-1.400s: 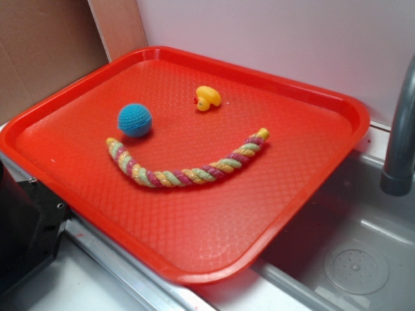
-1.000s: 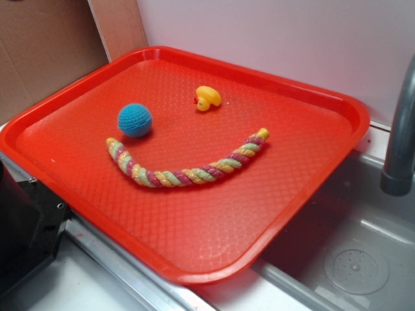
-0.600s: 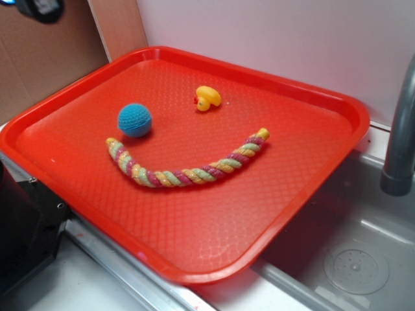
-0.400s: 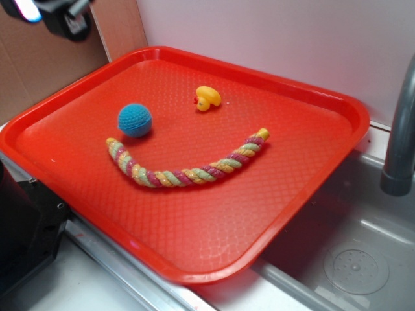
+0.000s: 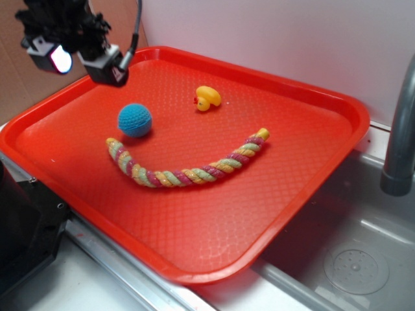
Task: Grab the blue ball.
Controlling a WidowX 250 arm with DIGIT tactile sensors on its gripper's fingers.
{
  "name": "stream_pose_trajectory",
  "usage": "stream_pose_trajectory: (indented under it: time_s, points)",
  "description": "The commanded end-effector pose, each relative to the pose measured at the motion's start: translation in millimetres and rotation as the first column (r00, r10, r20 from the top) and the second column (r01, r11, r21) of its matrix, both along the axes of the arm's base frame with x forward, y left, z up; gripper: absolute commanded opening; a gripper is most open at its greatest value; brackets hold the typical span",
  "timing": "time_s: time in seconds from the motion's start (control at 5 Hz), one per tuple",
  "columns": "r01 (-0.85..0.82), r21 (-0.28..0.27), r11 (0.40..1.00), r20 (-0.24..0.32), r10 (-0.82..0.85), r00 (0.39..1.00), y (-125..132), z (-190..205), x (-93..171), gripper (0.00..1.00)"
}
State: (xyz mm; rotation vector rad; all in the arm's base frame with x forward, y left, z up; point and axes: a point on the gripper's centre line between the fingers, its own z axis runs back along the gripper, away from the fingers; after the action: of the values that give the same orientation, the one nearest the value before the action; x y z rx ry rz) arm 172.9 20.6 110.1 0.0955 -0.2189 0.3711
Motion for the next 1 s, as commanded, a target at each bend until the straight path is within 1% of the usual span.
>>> stream_pose_trajectory:
  time_s: [0.0,0.2,0.4,0.6,0.8]
  points:
    - [-0.018,0.024,1.0,0.013,0.018,1.0,8.7,-42.1,17.5,1.0]
    - [0.03,0.004,1.0,0.018,-0.03,0.999,6.1,-55.7,26.6,1.0]
    - [0.105,-0.052,0.993,0.009,-0.105,0.994,8.7,-65.7,34.1,1.0]
    - [0.068,-0.048,0.996,-0.006,-0.069,0.998,15.2,-69.8,36.4,1.0]
    - [0.045,-0.04,0.998,-0.009,-0.045,0.999,18.8,-72.4,36.1,0.24]
